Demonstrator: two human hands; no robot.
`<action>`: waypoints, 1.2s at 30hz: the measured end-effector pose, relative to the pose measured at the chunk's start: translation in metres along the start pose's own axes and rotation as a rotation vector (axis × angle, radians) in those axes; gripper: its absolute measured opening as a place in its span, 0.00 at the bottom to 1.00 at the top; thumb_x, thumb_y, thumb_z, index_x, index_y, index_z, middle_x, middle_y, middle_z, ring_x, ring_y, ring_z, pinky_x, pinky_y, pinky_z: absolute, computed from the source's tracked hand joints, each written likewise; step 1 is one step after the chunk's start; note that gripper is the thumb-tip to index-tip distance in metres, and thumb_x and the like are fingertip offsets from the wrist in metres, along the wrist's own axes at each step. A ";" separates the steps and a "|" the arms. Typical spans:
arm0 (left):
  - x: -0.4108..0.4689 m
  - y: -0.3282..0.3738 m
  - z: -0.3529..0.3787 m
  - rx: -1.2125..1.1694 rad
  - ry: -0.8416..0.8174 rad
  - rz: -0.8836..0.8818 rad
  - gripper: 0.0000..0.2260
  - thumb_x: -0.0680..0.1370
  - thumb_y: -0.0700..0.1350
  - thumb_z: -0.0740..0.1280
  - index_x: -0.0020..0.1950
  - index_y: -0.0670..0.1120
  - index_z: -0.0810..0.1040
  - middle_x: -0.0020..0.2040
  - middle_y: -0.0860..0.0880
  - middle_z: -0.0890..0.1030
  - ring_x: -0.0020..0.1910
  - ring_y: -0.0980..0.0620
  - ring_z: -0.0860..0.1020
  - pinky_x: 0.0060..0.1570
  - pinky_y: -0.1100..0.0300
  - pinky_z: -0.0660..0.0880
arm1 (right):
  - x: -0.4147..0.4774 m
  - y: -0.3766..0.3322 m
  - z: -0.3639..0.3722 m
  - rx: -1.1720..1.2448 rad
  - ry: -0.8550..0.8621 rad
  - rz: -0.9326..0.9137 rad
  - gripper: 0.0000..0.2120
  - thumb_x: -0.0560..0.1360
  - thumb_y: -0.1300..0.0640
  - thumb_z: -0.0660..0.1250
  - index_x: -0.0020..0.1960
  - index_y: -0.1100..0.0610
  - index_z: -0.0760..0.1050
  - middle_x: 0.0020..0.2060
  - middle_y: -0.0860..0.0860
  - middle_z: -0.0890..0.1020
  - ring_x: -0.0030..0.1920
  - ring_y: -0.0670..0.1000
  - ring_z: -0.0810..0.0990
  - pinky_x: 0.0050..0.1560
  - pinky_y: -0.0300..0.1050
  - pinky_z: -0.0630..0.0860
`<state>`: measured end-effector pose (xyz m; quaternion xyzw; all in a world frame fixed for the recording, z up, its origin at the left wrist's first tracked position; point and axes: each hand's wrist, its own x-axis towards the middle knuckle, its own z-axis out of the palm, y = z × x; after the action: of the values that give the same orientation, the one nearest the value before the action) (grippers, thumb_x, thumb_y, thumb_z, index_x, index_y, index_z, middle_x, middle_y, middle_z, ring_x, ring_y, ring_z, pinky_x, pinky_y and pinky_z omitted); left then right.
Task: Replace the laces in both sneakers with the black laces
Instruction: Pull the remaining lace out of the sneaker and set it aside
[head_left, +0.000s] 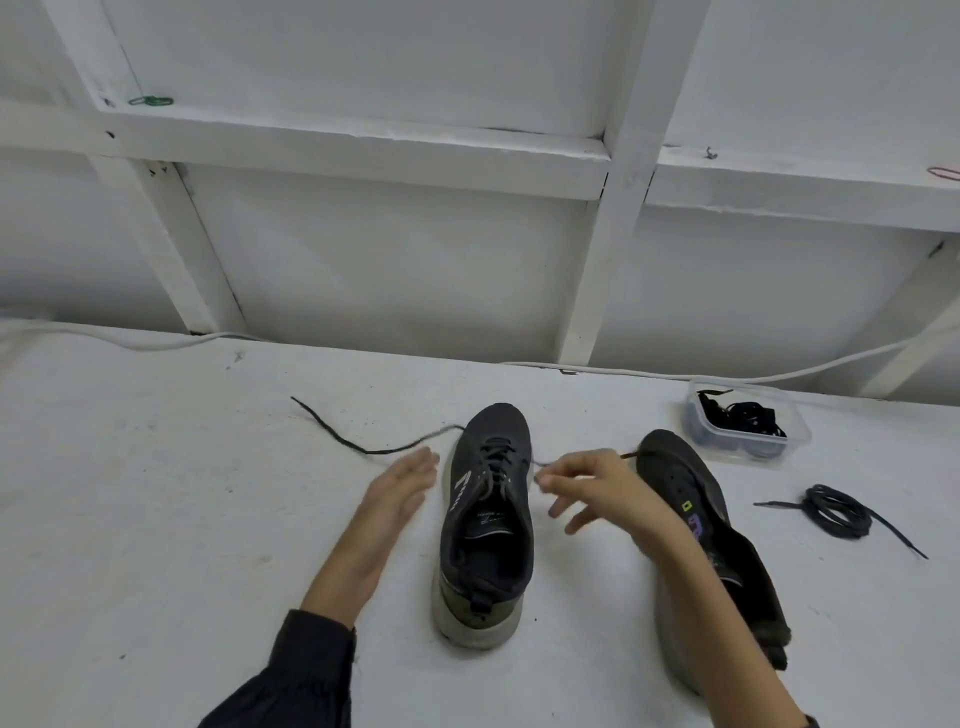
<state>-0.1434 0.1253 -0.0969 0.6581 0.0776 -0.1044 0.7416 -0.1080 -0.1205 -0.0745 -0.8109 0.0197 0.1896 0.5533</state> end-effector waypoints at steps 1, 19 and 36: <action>-0.003 -0.007 0.007 0.034 -0.034 -0.023 0.24 0.75 0.46 0.69 0.70 0.49 0.71 0.67 0.54 0.76 0.67 0.58 0.72 0.70 0.58 0.66 | -0.002 0.001 0.006 -0.033 -0.052 -0.010 0.07 0.76 0.59 0.70 0.50 0.63 0.83 0.42 0.53 0.84 0.37 0.50 0.83 0.33 0.43 0.79; 0.002 -0.033 0.039 0.339 -0.067 0.106 0.23 0.82 0.45 0.62 0.76 0.54 0.62 0.76 0.55 0.64 0.75 0.58 0.62 0.75 0.52 0.60 | 0.013 0.002 0.045 -0.358 0.211 -0.242 0.05 0.78 0.50 0.60 0.45 0.50 0.70 0.33 0.49 0.81 0.34 0.52 0.80 0.40 0.52 0.76; 0.002 -0.038 0.042 0.283 -0.016 0.100 0.22 0.82 0.44 0.62 0.76 0.52 0.63 0.74 0.55 0.67 0.73 0.58 0.65 0.74 0.54 0.62 | 0.007 -0.010 0.008 0.154 0.091 -0.106 0.07 0.78 0.61 0.67 0.41 0.60 0.79 0.30 0.51 0.78 0.30 0.49 0.75 0.29 0.39 0.65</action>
<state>-0.1521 0.0789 -0.1285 0.7581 0.0234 -0.0827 0.6464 -0.1017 -0.1083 -0.0703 -0.7736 0.0163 0.1207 0.6219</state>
